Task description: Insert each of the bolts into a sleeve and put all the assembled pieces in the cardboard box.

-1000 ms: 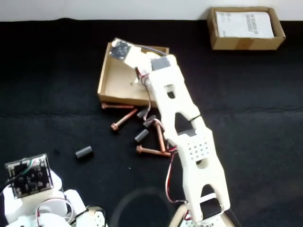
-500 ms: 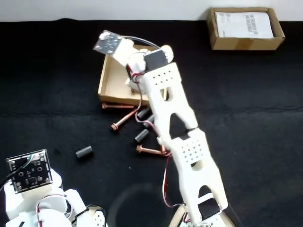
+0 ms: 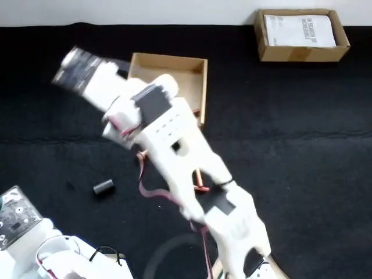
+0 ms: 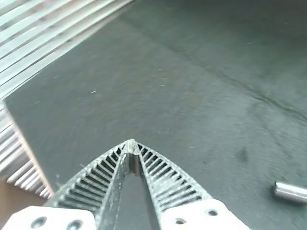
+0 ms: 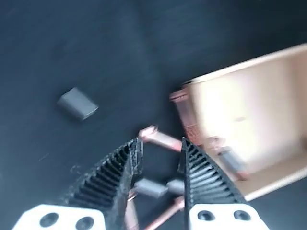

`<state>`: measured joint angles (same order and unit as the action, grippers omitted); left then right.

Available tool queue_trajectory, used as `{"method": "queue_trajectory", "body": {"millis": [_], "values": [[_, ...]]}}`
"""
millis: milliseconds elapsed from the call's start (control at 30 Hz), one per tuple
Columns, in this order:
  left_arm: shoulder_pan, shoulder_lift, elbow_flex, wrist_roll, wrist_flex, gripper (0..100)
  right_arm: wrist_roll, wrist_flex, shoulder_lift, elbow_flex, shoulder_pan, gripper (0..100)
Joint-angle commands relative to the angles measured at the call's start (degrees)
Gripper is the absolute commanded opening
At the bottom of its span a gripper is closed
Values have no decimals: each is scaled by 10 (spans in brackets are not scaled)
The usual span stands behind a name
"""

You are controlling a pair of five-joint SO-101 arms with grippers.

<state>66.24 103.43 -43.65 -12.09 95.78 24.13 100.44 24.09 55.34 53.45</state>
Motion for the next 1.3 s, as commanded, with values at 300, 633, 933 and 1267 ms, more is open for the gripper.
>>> {"method": "queue_trajectory", "body": {"millis": [300,633,933,1267], "values": [[57,-3,-236,-17,-225,32,116,-167,-119,-385,29,120],[60,-280,-131,53,-255,146,69,-307,-116,-450,44,120],[79,-704,225,174,-194,146,76,-350,-112,-486,104,120],[146,-1004,470,231,-84,146,104,-357,-20,-446,114,120]]}}
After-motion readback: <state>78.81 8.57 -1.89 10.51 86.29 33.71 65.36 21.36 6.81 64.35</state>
